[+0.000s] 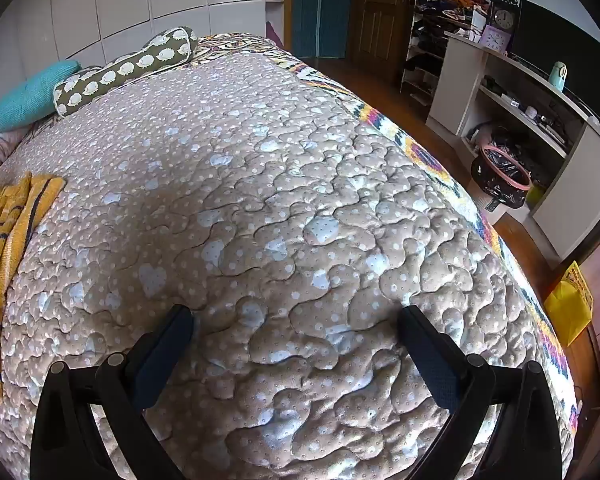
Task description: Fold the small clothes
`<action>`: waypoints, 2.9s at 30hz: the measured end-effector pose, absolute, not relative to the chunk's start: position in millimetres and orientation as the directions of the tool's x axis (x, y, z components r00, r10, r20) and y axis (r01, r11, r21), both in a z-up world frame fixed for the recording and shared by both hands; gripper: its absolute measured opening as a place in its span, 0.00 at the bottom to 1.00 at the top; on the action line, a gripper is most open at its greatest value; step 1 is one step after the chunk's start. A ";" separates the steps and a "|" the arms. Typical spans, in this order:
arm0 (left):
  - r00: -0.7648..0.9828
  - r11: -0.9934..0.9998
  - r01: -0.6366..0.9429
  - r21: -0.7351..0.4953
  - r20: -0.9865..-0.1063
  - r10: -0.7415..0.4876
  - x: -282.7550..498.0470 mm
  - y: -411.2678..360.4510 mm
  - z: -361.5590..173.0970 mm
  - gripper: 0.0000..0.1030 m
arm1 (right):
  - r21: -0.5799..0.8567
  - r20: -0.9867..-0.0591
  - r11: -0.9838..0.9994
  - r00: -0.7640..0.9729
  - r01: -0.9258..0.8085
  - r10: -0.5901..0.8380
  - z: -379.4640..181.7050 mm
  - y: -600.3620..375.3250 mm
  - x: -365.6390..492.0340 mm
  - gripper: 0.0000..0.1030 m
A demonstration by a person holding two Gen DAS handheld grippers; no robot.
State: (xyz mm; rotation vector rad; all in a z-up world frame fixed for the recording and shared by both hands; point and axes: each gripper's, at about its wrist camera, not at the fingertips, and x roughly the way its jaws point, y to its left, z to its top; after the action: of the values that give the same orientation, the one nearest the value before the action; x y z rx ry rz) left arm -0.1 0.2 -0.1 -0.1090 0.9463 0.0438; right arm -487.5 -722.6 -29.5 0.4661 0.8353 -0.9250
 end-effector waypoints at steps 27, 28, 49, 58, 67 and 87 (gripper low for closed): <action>0.578 0.994 -0.086 -0.065 -0.816 -0.004 -0.2 -0.1 0.0 1.00 | 0.007 -0.795 0.538 0.331 0.843 -0.508 -29.5 -722.5 -487.5 1.00; 0.578 0.994 -0.086 -0.065 -0.816 -0.004 -0.3 -0.2 0.0 1.00 | 0.007 -0.795 0.538 0.331 0.843 -0.509 -29.5 -722.5 -487.5 1.00; 0.578 0.994 -0.086 -0.065 -0.816 -0.004 -0.2 -0.1 0.0 1.00 | 0.007 -0.795 0.538 0.331 0.843 -0.508 -29.5 -722.6 -487.4 1.00; 0.578 0.994 -0.086 -0.065 -0.816 -0.004 -0.2 -0.1 -0.1 1.00 | 0.007 -0.795 0.538 0.331 0.843 -0.509 -29.4 -722.5 -487.5 1.00; 0.578 0.994 -0.087 -0.062 -0.816 -0.001 -0.2 -0.7 -0.1 1.00 | 0.007 -0.795 0.538 0.331 0.843 -0.508 -29.5 -722.6 -487.5 1.00; 0.821 0.999 0.021 0.048 -0.571 0.011 -86.0 8.2 138.0 1.00 | 0.007 -0.795 0.538 0.331 0.843 -0.509 -29.4 -722.6 -487.5 1.00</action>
State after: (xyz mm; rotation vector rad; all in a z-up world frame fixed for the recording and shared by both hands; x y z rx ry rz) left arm -86.0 8.2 138.0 0.0532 0.6079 -0.0055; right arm -487.5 -722.6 -29.4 0.4650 0.8351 -0.9256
